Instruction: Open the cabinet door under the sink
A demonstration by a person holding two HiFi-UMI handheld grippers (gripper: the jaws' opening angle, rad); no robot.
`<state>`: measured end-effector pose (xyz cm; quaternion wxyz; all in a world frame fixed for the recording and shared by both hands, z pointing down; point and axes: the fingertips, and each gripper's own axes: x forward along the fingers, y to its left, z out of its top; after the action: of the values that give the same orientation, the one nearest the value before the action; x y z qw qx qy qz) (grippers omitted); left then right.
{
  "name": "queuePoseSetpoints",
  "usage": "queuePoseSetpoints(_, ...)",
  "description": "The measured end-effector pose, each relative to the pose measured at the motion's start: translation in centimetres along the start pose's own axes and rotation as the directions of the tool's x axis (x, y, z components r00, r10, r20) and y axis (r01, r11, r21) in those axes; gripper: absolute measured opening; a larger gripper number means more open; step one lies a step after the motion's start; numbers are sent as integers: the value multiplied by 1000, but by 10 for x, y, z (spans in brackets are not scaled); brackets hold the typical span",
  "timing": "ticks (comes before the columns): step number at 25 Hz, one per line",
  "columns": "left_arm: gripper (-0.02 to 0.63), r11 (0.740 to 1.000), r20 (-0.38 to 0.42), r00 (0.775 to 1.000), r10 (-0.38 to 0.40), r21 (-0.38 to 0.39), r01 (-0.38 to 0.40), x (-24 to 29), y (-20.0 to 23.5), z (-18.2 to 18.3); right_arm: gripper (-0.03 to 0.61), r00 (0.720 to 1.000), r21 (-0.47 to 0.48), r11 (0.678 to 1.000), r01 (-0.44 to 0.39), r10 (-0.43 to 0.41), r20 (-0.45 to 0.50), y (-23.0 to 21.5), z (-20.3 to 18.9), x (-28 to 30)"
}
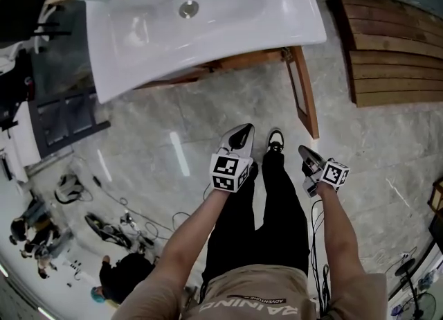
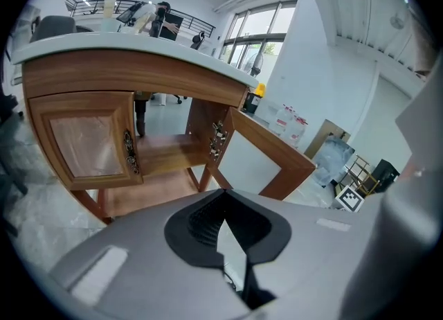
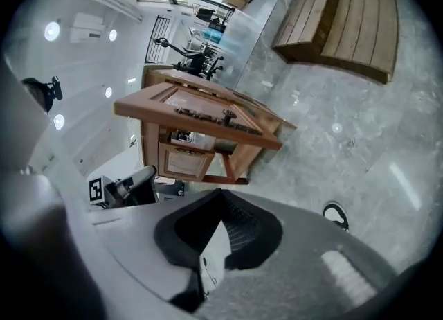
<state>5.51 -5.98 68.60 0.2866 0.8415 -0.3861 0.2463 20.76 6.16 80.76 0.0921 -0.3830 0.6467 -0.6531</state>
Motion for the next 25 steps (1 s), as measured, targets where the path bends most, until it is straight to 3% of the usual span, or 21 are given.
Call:
queuePoseSetpoints(3,20,1000,-2,1000,19,-17,-19,-7,10,-7,2,998,-87,995,53,-54,-16,6,-17,10)
queuePoseSetpoints(6,20,999,-4,999,34,-35,-34,-12,25,-13,2,991,-233,966,113,-126,-40,20,-30,31)
queuePoseSetpoints(9,20,995,10,998,56,-81,-55,-13,45,-14,1,988,-367,925,100,-135,-71,48,-37,61)
queuePoseSetpoints(14,20,968,71,993,100,-236,-80,-10,80,-7,0,988,-529,848,45,-117,-104,101,-26,114)
queuePoseSetpoints(16,20,935,125,988,89,-352,-40,-6,91,-3,0,988,-566,823,40,-116,-99,115,-17,131)
queuePoseSetpoints(19,20,858,199,974,106,-513,12,3,107,1,0,988,-619,784,42,-125,-92,128,-1,149)
queuePoseSetpoints(22,20,797,259,956,138,-602,48,10,123,5,0,988,-654,754,63,-138,-64,137,16,161)
queuePoseSetpoints(25,20,712,323,930,174,-693,108,15,143,8,0,986,-708,699,102,-164,-20,144,33,175)
